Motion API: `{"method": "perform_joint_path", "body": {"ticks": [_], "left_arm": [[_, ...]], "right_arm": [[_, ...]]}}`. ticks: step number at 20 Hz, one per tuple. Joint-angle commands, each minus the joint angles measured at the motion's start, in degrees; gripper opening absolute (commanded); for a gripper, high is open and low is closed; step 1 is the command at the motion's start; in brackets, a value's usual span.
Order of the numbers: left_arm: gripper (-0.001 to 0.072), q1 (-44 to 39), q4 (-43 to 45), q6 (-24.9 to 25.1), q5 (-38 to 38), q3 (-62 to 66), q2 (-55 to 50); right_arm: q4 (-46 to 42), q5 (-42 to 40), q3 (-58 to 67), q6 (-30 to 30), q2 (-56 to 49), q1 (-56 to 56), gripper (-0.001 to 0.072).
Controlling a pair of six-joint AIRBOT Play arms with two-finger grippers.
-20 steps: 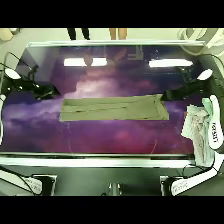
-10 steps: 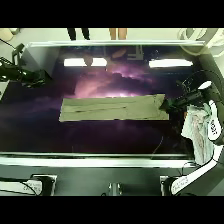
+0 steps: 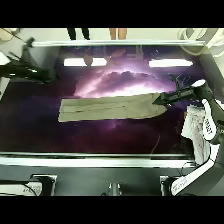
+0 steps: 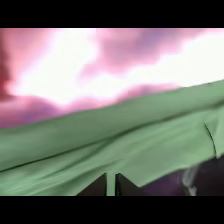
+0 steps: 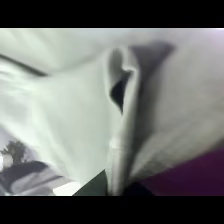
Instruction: Fold the shirts.
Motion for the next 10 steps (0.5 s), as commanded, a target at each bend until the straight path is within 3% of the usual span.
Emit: {"method": "perform_joint_path", "body": {"ticks": [1,5,10], "left_arm": [[0.0023,-9.92,-1.66,-0.07,5.2,-0.07,-5.95],[0.0023,-22.14,-9.7,-3.17,15.26,-0.04,-16.52],[0.0023,-32.48,-21.81,-4.09,19.65,-0.04,-27.04]], "right_arm": [[2.73,3.13,0.07,-0.37,5.66,0.2,0.0018],[2.62,9.73,0.07,0.5,13.9,0.24,0.0017],[2.95,13.51,0.07,3.08,23.85,0.24,0.0017]]}}
